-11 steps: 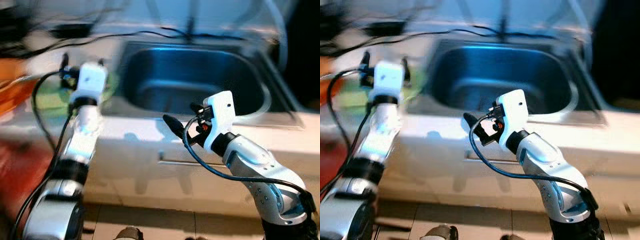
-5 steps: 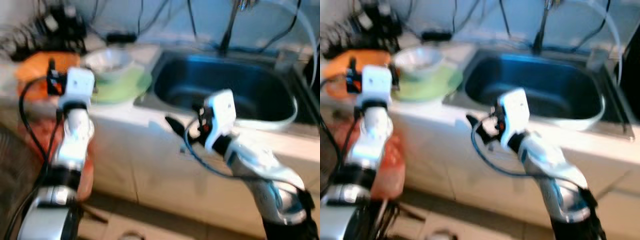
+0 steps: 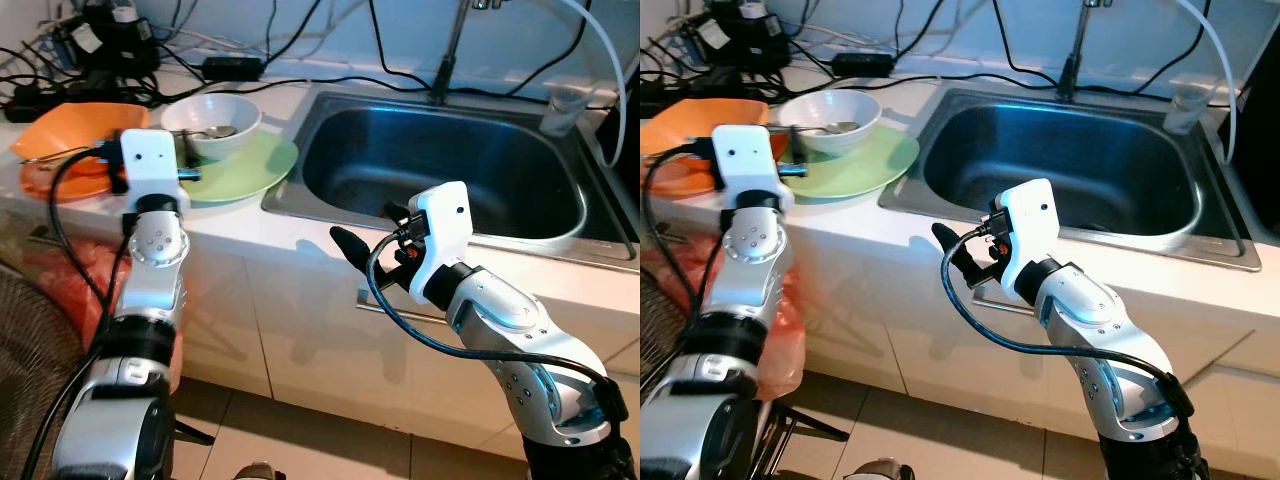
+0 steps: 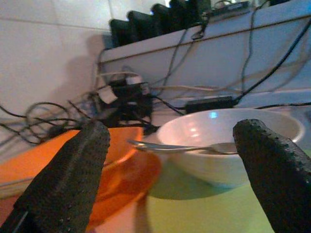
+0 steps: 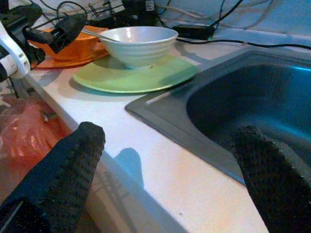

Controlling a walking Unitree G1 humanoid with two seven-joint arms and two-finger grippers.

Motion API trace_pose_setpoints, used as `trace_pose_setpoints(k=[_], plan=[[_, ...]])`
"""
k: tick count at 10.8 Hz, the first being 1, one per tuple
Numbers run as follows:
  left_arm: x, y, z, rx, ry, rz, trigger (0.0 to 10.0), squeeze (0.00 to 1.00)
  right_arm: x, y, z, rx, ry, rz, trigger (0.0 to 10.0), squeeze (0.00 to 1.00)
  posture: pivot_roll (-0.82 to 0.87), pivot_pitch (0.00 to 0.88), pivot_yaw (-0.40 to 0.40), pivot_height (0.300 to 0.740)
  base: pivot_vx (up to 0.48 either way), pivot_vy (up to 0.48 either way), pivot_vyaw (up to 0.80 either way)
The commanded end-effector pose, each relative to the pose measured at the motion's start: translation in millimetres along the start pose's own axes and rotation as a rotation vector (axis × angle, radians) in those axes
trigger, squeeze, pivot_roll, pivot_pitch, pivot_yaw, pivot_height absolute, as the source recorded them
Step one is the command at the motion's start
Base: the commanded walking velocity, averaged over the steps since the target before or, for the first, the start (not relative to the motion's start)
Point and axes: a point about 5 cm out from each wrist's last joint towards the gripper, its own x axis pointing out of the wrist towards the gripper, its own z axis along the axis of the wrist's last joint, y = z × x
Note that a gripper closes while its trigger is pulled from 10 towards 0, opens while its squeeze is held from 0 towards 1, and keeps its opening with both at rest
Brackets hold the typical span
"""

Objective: Kitchen organization

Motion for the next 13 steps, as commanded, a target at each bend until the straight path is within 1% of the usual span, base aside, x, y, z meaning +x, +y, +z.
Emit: trace_pose_setpoints(k=[1, 2, 3, 4, 5, 6, 7, 9, 10, 13], plan=[[3.8, -3.5, 9.3, -0.056, -0.015, 0.001, 10.0, 0.0, -1.1, -1.2, 5.0, -0.013, -0.029, -0.014, 10.0, 0.0, -0.03, 0.046, 0.024, 0.74, 0.0, 0.0, 0.0], [3.8, -3.9, 8.9, -0.075, 0.0, 0.015, 10.0, 0.0, -2.1, -1.4, 4.3, -0.015, -0.027, -0.019, 10.0, 0.0, -0.03, 0.051, 0.026, 0.74, 0.0, 0.0, 0.0], [3.2, 1.9, 5.2, -0.083, 0.005, 0.056, 10.0, 0.0, -5.9, -1.6, 3.3, -0.019, -0.022, -0.031, 10.0, 0.0, -0.04, 0.064, 0.023, 0.74, 0.0, 0.0, 0.0], [3.3, 7.5, 3.4, -0.122, 0.018, 0.095, 10.0, 0.0, -9.3, -1.9, 3.1, -0.024, -0.017, -0.035, 10.0, 0.0, -0.06, 0.076, 0.017, 0.74, 0.0, 0.0, 0.0], [4.2, 11.6, 4.2, -0.14, 0.019, 0.115, 10.0, 0.0, -11.2, -2.3, 2.4, -0.026, -0.012, -0.038, 10.0, 0.0, -0.07, 0.081, 0.013, 0.74, 0.0, 0.0, 0.0], [7.3, 20.1, 3.4, -0.218, 0.045, 0.163, 10.0, 0.0, -14.3, -2.8, 1.2, -0.038, 0.002, -0.036, 10.0, 0.0, -0.08, 0.087, 0.002, 0.74, 0.0, 0.0, 0.0], [8.3, 23.6, 1.4, -0.24, 0.065, 0.193, 10.0, 0.0, -14.5, -3.1, 1.7, -0.043, 0.004, -0.034, 10.0, 0.0, -0.08, 0.088, -0.002, 0.74, 0.0, 0.0, 0.0], [10.2, 25.6, 1.4, -0.244, 0.065, 0.191, 10.0, 0.0, -14.6, -5.2, 3.5, -0.047, 0.004, -0.037, 10.0, 0.0, -0.08, 0.091, -0.01, 0.74, 0.0, 0.0, 0.0], [10.0, 25.6, -2.4, -0.256, 0.084, 0.193, 10.0, 0.0, -14.4, -4.3, 3.6, -0.048, 0.006, -0.035, 10.0, 0.0, -0.09, 0.091, -0.011, 0.74, 0.0, 0.0, 0.0], [13.2, 17.5, -8.3, -0.294, 0.12, 0.178, 10.0, 0.0, -17.5, -2.9, 5.3, -0.051, 0.004, -0.035, 10.0, 0.0, -0.11, 0.094, -0.014, 0.74, 0.0, 0.0, 0.0]])
